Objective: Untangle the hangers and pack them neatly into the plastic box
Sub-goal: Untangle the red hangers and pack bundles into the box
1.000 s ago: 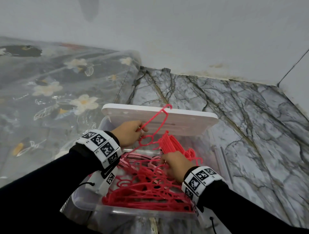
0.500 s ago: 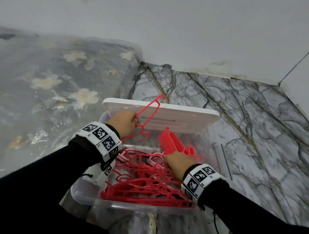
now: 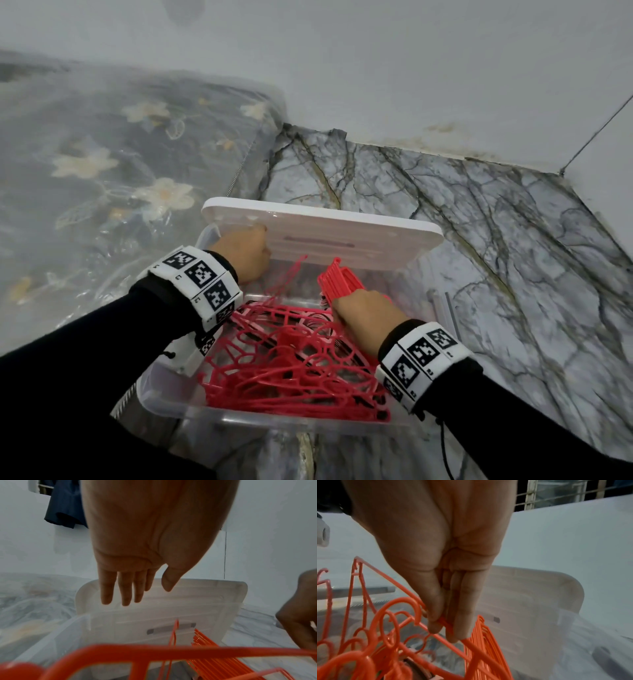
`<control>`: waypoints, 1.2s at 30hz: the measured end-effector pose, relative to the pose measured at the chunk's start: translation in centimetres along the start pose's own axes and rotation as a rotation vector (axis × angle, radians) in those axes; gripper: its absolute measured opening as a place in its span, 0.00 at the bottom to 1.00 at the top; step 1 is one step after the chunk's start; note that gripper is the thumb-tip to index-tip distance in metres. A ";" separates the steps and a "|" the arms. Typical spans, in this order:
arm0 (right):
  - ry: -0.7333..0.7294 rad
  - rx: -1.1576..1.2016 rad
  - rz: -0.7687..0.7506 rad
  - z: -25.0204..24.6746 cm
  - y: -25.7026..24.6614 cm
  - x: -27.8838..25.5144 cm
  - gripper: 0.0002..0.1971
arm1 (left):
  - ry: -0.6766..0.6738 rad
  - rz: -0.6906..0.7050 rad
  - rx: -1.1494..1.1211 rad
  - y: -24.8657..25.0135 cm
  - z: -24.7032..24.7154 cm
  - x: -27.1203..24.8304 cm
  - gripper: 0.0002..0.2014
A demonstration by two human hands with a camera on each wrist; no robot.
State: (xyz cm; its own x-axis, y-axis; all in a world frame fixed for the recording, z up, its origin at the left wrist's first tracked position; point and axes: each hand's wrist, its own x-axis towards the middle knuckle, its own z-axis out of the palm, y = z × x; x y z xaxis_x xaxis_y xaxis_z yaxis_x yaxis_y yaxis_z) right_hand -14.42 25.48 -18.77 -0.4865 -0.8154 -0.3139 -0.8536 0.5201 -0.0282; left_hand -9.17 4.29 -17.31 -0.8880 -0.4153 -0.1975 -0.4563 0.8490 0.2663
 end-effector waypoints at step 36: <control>0.082 -0.032 0.035 -0.8 1.6 0.0 0.14 | -0.558 0.298 0.348 3.5 4.7 -3.4 0.16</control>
State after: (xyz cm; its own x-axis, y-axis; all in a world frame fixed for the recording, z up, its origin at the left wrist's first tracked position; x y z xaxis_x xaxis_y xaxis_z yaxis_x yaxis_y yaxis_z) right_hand -15.98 26.11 -18.08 -0.5288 -0.8154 -0.2356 -0.8406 0.5415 0.0126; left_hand -7.51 10.21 -20.11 -0.7680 -0.0005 -0.6404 -0.0723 0.9937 0.0859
